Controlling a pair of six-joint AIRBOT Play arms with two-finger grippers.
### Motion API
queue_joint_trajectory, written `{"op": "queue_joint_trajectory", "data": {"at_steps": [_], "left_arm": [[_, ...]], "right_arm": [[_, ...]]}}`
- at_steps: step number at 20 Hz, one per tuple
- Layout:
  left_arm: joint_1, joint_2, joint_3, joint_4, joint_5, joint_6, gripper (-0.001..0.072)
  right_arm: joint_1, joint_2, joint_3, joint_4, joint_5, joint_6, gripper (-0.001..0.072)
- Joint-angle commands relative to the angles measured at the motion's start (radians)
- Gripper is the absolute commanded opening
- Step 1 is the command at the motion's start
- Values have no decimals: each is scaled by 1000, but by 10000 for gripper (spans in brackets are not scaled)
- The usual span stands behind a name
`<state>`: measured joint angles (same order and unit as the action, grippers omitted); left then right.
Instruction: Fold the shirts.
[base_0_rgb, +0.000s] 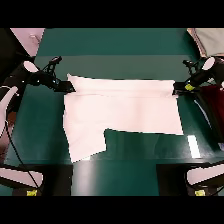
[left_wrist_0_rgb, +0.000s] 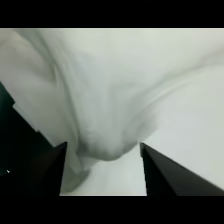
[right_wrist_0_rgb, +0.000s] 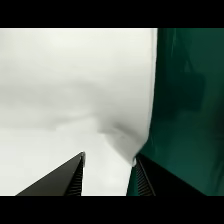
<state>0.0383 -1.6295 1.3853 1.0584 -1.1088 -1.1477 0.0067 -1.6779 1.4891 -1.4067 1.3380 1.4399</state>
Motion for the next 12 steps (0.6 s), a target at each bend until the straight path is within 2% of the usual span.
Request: {"op": "queue_joint_trajectory", "data": {"at_steps": [1,3,4,5,12], "left_arm": [[38,3,92,117,-177,-104,532],[87,41,103,131,-289,-113,532],[87,41,103,131,-289,-113,532],[123,125,8,132,-294,-111,532],[129,403,-560,61,-134,-71,532]], "right_arm": [[-26,44,20,1,136,-1,379],[-54,124,-26,2,150,-1,379],[-55,129,-29,1,150,0,379],[-85,225,-113,2,145,-1,378],[-106,444,-344,29,34,-24,363]]}}
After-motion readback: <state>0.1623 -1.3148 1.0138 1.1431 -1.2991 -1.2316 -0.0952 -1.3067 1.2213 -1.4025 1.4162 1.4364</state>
